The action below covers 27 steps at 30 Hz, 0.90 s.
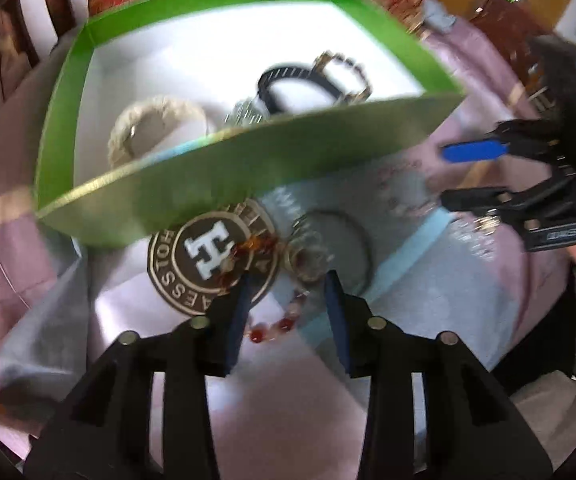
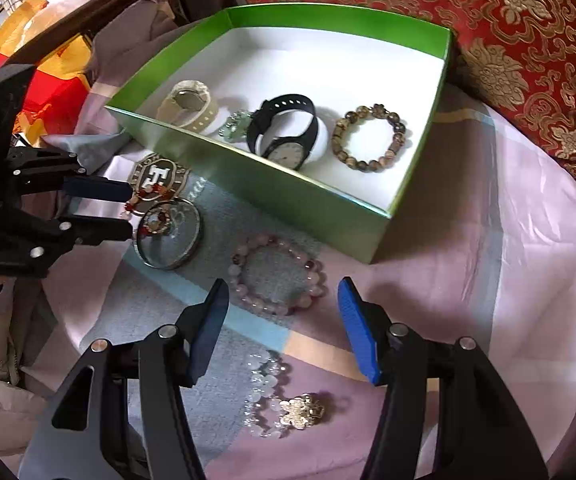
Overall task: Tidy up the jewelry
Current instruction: 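Move the left tool to the red bead bracelet while the right tool reaches the pink bead bracelet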
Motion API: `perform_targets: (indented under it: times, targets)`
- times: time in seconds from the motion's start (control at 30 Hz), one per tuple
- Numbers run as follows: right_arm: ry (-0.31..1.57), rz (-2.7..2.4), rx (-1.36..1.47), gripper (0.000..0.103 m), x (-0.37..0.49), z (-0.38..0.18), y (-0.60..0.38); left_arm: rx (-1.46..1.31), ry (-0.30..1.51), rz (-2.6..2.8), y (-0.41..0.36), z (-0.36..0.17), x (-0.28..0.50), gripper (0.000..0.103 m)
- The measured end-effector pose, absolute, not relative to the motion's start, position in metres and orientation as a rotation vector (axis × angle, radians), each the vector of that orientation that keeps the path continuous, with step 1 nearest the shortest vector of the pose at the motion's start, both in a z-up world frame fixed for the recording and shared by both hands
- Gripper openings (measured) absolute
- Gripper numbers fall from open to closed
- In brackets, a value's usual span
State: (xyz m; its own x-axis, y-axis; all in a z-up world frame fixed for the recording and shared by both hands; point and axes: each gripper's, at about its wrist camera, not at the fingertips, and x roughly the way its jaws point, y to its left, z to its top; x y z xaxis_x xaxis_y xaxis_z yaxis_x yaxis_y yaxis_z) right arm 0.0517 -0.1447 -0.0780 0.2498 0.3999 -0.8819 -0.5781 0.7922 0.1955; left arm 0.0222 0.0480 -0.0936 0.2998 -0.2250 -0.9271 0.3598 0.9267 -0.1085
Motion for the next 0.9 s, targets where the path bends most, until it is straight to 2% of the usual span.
perform_targets:
  times: [0.03,0.3,0.43,0.67,0.7,0.73,0.77,0.87,0.9]
  targets:
    - [1.145,0.661,-0.189,0.058,0.052,-0.081,-0.144,0.136,1.220,-0.386,0.046,-0.098,0.023,0.022]
    - [1.157,0.659,-0.208,0.058,0.052,-0.085,-0.140,0.170,1.199,-0.391,0.041,-0.097,0.017,0.008]
    - [1.157,0.656,-0.201,0.058,0.053,-0.085,-0.140,0.151,1.173,-0.391,0.049,-0.088,0.014,0.004]
    - [1.152,0.638,-0.212,0.058,0.055,-0.089,-0.140,0.142,1.160,-0.381,0.044,-0.082,0.019,0.004]
    - [1.151,0.639,-0.211,0.056,0.055,-0.089,-0.140,0.145,1.162,-0.379,0.043,-0.083,0.019,0.004]
    - [1.149,0.639,-0.212,0.047,0.055,-0.090,-0.139,0.146,1.161,-0.379,0.041,-0.083,0.018,0.004]
    - [1.152,0.642,-0.214,0.044,0.055,-0.091,-0.138,0.146,1.158,-0.382,0.041,-0.082,0.017,0.004]
    - [1.142,0.658,-0.242,0.019,0.052,-0.092,-0.133,0.143,1.153,-0.384,0.039,-0.081,0.017,0.004]
    - [1.145,0.661,-0.260,0.014,0.051,-0.094,-0.130,0.143,1.154,-0.383,0.039,-0.081,0.017,0.004]
